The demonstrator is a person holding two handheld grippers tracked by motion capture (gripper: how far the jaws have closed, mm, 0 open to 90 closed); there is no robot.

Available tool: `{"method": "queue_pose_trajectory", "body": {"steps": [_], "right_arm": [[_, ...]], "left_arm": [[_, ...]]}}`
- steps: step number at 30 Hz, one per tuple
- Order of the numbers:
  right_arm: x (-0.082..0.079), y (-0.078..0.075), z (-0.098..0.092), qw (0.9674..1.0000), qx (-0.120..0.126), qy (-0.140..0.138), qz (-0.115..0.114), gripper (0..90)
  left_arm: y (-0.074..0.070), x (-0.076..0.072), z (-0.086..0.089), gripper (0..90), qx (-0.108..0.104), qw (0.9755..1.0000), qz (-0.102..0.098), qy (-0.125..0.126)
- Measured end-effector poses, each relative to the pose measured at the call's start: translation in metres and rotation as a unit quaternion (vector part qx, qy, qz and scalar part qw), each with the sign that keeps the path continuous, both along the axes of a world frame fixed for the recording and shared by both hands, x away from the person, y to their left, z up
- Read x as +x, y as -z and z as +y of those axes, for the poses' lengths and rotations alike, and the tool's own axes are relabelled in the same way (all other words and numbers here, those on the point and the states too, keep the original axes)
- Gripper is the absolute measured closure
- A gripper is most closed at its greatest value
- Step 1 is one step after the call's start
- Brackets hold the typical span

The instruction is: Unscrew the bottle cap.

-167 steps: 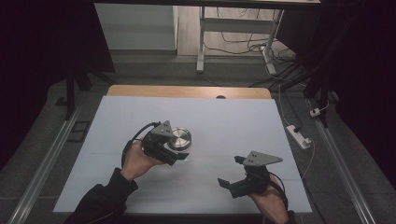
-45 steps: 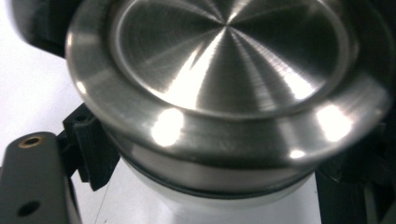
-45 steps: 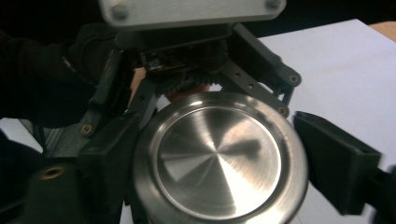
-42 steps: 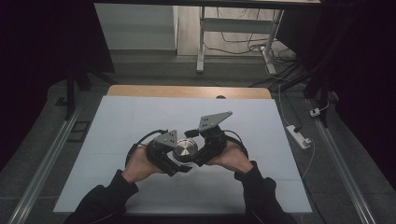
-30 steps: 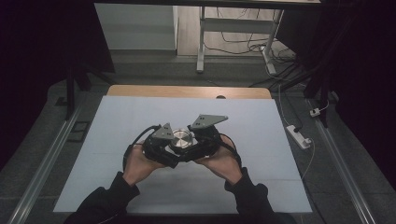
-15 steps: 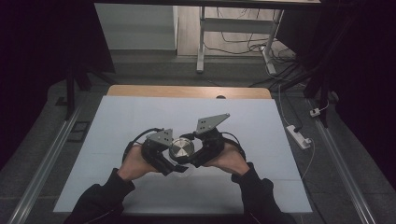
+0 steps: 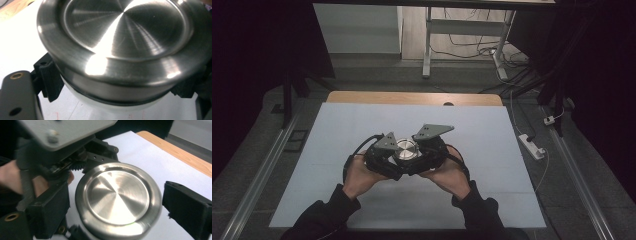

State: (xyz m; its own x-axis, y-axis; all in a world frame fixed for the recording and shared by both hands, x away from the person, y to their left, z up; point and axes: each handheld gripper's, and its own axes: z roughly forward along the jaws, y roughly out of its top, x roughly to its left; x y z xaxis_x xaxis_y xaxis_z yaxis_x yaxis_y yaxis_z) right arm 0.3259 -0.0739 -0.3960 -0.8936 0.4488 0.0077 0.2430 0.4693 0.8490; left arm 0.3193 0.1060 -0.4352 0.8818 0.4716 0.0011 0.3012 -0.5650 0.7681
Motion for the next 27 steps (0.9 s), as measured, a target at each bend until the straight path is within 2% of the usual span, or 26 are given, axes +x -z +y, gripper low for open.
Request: {"method": "queue_pose_trajectory", "body": {"steps": [2, 4, 5, 6, 7, 8, 11, 12, 13, 14, 16, 20, 27], "right_arm": [[0.000, 0.002, 0.001, 1.0000, -0.004, 0.002, -0.005, 18.6], [0.001, 0.003, 0.000, 1.0000, 0.001, -0.008, 0.002, 19.3], [0.002, 0.003, 0.000, 0.9999, -0.002, -0.014, 0.004, 19.4], [0.003, 0.003, -0.001, 0.9997, -0.004, -0.024, 0.006, 19.5], [0.003, 0.003, -0.001, 0.9997, -0.004, -0.024, 0.006, 19.5], [0.005, 0.004, -0.003, 0.9989, -0.004, -0.043, 0.019, 19.6], [0.007, 0.005, -0.005, 0.9966, 0.000, -0.076, 0.031, 19.7], [0.008, 0.005, -0.006, 0.9955, 0.002, -0.088, 0.033, 19.7], [0.008, 0.005, -0.007, 0.9943, 0.007, -0.100, 0.036, 19.7], [0.009, 0.004, -0.008, 0.9926, 0.011, -0.114, 0.042, 19.7], [0.009, 0.004, -0.010, 0.9906, 0.016, -0.128, 0.044, 19.8], [0.009, 0.004, -0.011, 0.9881, 0.023, -0.144, 0.048, 19.8], [0.011, 0.003, -0.014, 0.9883, 0.034, -0.143, 0.039, 19.8]], "left_arm": [[0.000, -0.001, -0.001, 15.2, 0.002, 1.0000, -0.001, 0.006], [0.000, 0.000, -0.001, 15.2, 0.005, 0.9999, 0.001, 0.014], [0.001, 0.000, -0.001, 15.1, 0.004, 0.9997, 0.002, 0.025], [0.001, 0.000, -0.001, 15.1, 0.004, 0.9997, 0.002, 0.025], [0.002, 0.002, 0.000, 15.1, -0.001, 0.9993, 0.008, 0.037], [0.004, 0.004, 0.002, 15.1, -0.008, 0.9980, 0.018, 0.060], [0.005, 0.005, 0.005, 15.1, -0.011, 0.9953, 0.022, 0.094], [0.005, 0.005, 0.006, 15.2, -0.016, 0.9940, 0.023, 0.105], [0.005, 0.005, 0.006, 15.1, -0.016, 0.9940, 0.023, 0.105], [0.005, 0.005, 0.007, 15.1, -0.023, 0.9914, 0.025, 0.126], [0.004, 0.005, 0.009, 15.1, -0.024, 0.9897, 0.024, 0.139], [0.004, 0.005, 0.010, 15.1, -0.020, 0.9883, 0.022, 0.149], [0.008, 0.006, 0.009, 15.1, -0.012, 0.9890, 0.025, 0.146]]}}
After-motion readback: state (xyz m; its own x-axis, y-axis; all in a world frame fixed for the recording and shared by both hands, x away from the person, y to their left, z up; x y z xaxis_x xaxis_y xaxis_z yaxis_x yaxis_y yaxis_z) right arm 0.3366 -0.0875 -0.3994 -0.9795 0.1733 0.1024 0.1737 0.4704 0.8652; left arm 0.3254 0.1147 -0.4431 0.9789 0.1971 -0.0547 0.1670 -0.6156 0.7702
